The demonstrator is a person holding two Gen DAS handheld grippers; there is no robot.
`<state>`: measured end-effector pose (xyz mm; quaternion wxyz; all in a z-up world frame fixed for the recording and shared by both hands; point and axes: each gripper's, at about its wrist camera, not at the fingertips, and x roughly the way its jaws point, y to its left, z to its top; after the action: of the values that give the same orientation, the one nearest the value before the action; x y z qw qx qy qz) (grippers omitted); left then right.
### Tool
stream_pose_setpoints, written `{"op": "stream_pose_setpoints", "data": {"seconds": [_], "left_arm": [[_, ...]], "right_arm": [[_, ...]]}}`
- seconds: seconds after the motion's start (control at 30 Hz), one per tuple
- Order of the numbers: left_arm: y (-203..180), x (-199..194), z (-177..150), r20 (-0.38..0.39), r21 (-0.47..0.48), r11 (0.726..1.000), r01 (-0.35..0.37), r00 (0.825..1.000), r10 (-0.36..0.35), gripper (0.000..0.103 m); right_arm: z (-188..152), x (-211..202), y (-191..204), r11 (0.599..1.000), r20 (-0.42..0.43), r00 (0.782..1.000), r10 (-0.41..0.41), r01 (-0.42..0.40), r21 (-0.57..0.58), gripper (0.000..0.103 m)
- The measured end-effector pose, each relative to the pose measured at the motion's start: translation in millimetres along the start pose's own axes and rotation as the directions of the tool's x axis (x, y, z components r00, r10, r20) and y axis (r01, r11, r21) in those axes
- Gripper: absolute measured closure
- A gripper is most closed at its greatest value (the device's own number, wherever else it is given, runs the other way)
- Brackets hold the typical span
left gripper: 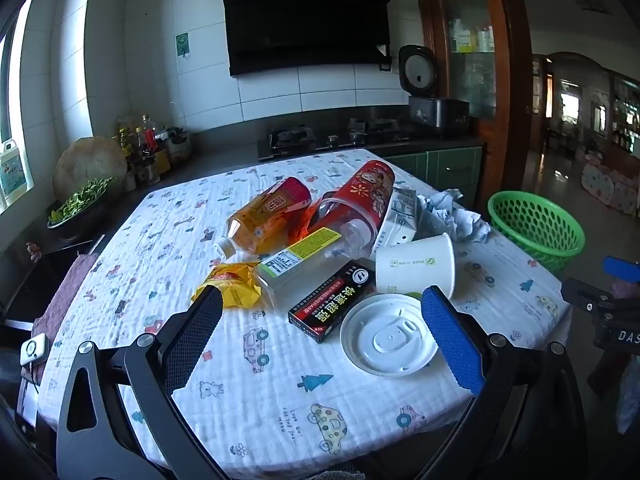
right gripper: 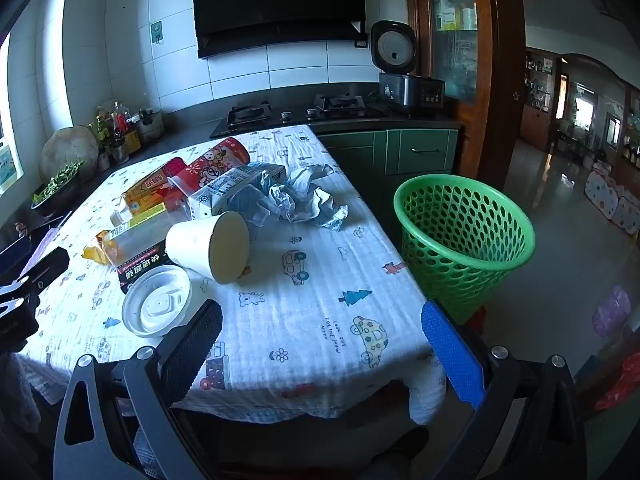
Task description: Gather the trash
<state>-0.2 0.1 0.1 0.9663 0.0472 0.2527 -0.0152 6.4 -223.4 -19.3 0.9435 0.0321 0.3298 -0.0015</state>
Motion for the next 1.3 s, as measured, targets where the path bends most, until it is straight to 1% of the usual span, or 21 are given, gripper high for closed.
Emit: {"op": "stream_pose_setpoints", "data": {"seconds": [0.2,0.47,0.57,1.3], "left_arm": [[-2.6,-0.8,-0.8,0.001,0.011,1.0,-0.002,1.0,0.002,0.005],[-2.8,2.4,-0.7,-0.017,0.008,1.0,0.0,1.0,0.0,0.005],[-1.2,5.4,-1.7,-0.021,0.004,1.0,0.001,1.0,-0.001,0.005],[-2.6,6.3,-3.5,-0.025,0.008,1.0,0.002,1.0,-0.002,0.005]], "right_arm": [[-0.2,-1.0,-0.1,1.0,0.003,1.0,0.0,0.0,-0.002,0.006],[0.4,1.1,6.6,1.0,0.006,1.0,0.0,0.0,0.0,0.006],[1.3,-2.3,-0.6,1.0,0.011,1.0,0.008,-0.008,0.002,0.006],[1.1,-1.5,0.8,1.0,0.013,1.0,0.016,-0.016,-0.006,0.006]]}}
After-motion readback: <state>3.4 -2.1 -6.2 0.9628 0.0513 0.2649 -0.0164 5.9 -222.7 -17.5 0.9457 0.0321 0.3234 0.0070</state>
